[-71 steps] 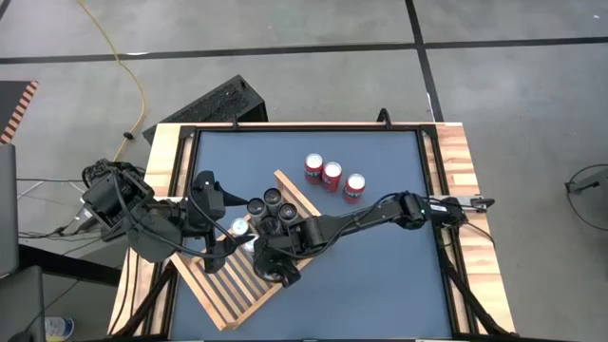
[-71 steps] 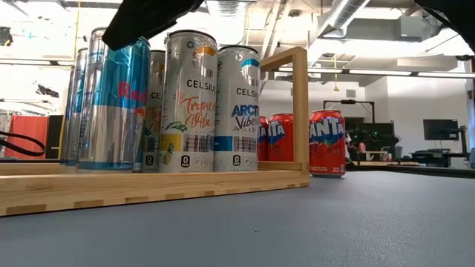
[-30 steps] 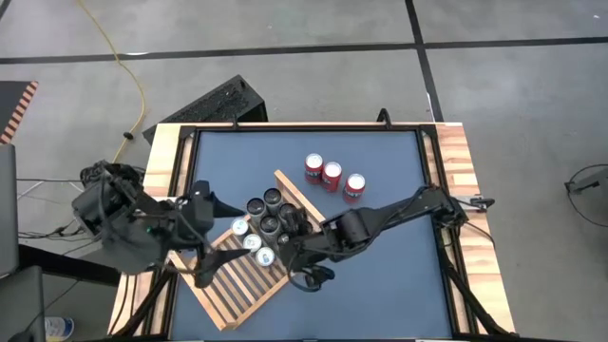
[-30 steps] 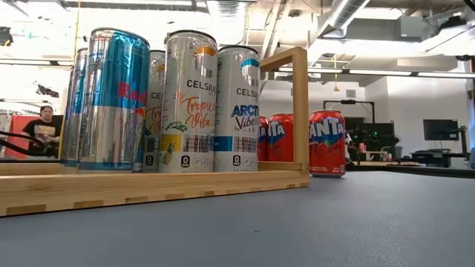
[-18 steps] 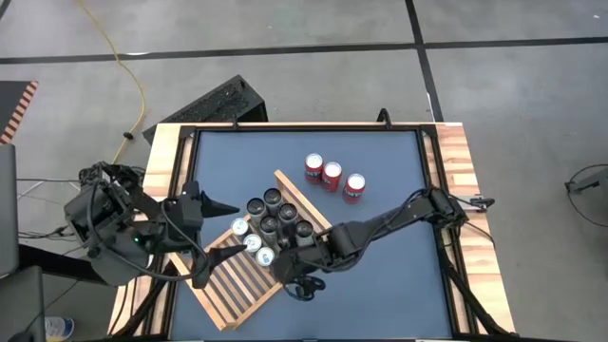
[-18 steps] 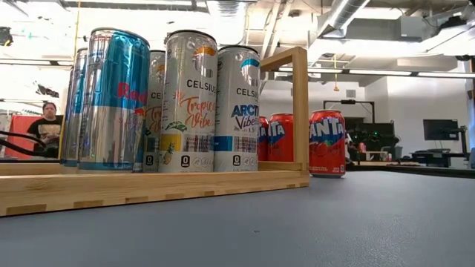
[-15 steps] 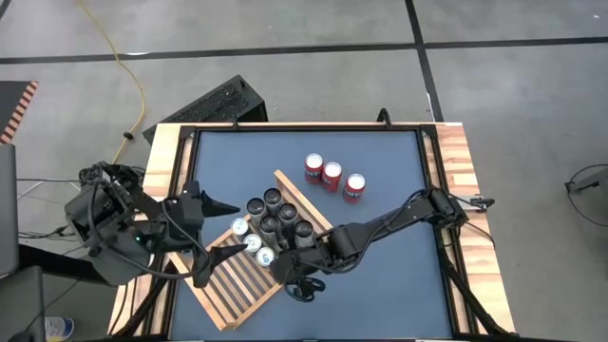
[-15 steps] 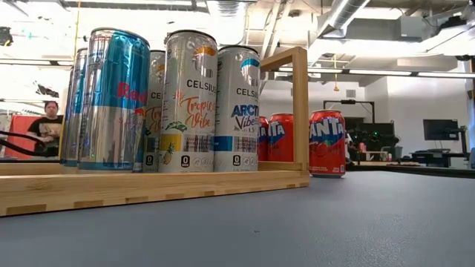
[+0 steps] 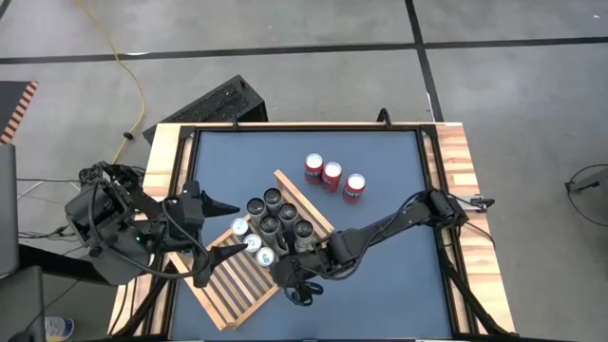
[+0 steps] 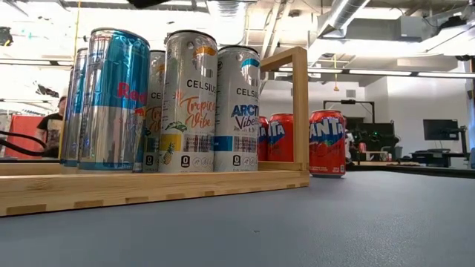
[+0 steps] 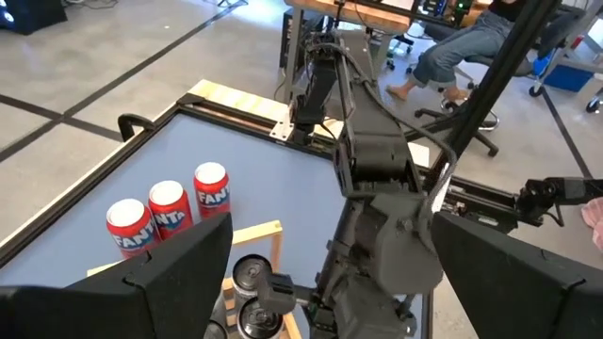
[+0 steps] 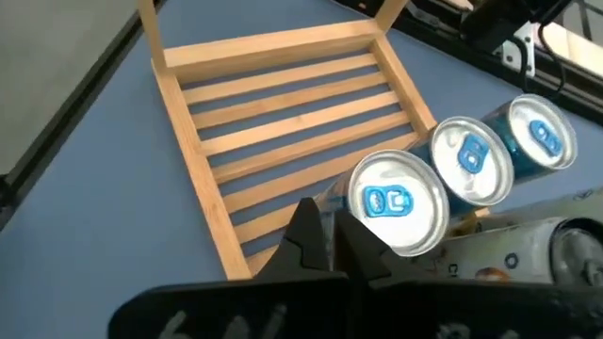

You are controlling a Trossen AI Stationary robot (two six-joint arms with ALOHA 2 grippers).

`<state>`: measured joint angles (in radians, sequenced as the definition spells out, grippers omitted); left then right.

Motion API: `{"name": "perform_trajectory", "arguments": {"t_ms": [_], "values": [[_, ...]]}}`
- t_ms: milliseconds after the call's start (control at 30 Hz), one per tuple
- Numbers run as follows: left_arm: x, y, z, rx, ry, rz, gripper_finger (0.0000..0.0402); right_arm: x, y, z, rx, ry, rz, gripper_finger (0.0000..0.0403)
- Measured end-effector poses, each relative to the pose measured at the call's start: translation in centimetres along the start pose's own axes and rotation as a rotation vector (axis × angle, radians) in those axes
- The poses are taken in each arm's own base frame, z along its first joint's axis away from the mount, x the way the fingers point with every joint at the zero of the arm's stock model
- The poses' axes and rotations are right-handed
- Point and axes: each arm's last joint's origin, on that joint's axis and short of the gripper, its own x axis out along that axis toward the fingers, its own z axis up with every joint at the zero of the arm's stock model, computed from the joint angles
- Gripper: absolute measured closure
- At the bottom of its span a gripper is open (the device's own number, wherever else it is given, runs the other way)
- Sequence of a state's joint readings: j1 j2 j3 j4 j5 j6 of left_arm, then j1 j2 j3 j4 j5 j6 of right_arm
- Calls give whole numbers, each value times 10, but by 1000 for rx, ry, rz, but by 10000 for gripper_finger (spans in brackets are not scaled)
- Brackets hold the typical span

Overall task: Place canned beverage on shelf
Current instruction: Put the blue soda can on the shelf aligned with the other blue soda cans

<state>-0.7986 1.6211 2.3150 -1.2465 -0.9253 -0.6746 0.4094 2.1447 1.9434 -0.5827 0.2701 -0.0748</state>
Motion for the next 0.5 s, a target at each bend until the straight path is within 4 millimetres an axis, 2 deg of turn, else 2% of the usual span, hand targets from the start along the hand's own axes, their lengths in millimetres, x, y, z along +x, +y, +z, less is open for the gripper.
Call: {"name": "perform_trajectory", "arguments": {"t_ms": [133,500], "values": [[0,0,0,0,0,1,49,6,3,-3,-10,13,-18,403],[0,0,0,2,-1,4,49,18,-4,-3,6,-20,-38,403]]}}
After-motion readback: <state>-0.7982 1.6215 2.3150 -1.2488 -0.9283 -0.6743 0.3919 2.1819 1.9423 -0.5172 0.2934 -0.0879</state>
